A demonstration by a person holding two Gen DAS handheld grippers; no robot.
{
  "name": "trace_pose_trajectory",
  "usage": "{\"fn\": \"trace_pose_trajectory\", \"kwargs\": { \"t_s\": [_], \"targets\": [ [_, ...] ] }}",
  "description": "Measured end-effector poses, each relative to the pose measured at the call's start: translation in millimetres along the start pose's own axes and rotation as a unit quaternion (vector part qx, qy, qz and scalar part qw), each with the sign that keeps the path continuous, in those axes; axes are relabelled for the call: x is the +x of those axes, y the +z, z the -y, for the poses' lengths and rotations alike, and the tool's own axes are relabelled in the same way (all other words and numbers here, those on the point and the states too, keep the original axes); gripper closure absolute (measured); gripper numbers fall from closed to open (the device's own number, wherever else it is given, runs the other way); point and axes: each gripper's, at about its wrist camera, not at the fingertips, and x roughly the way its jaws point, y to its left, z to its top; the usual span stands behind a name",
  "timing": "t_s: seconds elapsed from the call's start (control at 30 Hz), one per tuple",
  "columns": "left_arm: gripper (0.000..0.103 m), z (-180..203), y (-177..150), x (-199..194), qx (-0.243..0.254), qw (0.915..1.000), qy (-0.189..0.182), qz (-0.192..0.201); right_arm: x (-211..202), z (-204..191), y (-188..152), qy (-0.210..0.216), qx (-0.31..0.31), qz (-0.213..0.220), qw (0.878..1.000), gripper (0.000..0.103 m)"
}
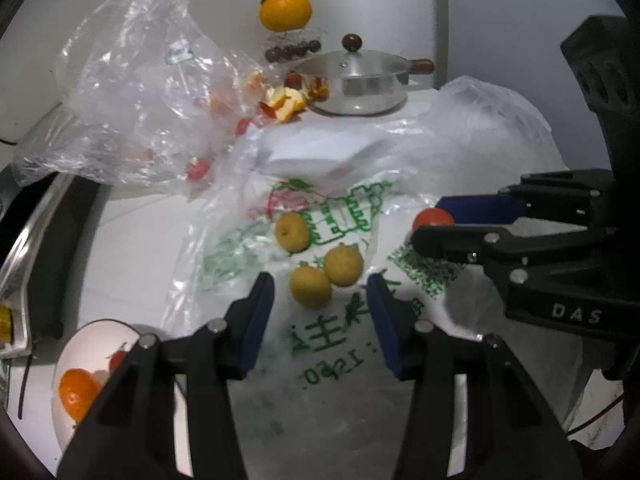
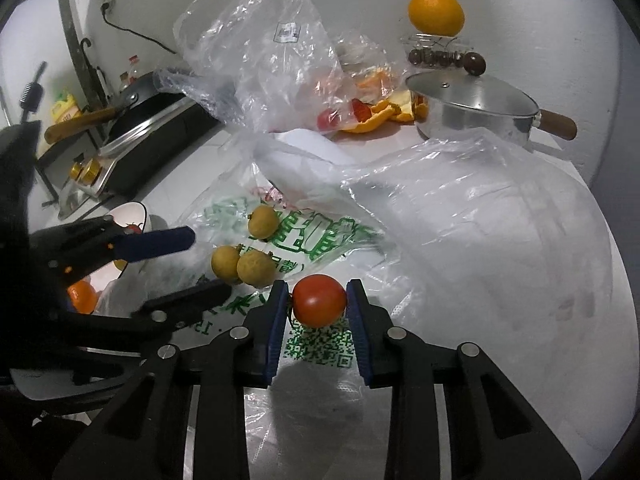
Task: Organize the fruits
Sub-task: 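Grasp a red tomato with the right gripper while the left gripper grasps a yellow fruit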
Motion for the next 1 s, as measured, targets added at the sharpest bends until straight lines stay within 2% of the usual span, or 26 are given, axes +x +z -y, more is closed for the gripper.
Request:
{"fn": "trace_pose_trajectory", "kwargs": {
  "t_s": [0.33, 0.47, 0.63, 1.0],
  "targets": [
    [0.057, -4.8, 1.8, 20.3, -0.023, 0.9991, -0.025, -0.026, -0.6, 4.8, -0.3, 0.007, 0.009, 0.006, 1.000, 0.071],
    [0.072, -3.2, 2.5, 22.6, -0.016, 0.9991, -0.029, -0.026, 0.4, 8.2, -1.6, 0.008, 0.016, 0.003, 1.000, 0.071],
    [0.079, -1.6, 1.8, 22.2, -0.011, 0.9992, -0.030, -0.025, 0.2, 7.5, -1.4, 0.008, 0.015, 0.004, 1.000, 0.071],
    [0.079, -0.1, -2.1, 8.8, -0.008, 0.9990, -0.042, -0.014, -3.3, 2.7, -1.1, 0.003, 0.009, 0.005, 1.000, 0.071]
  ]
}}
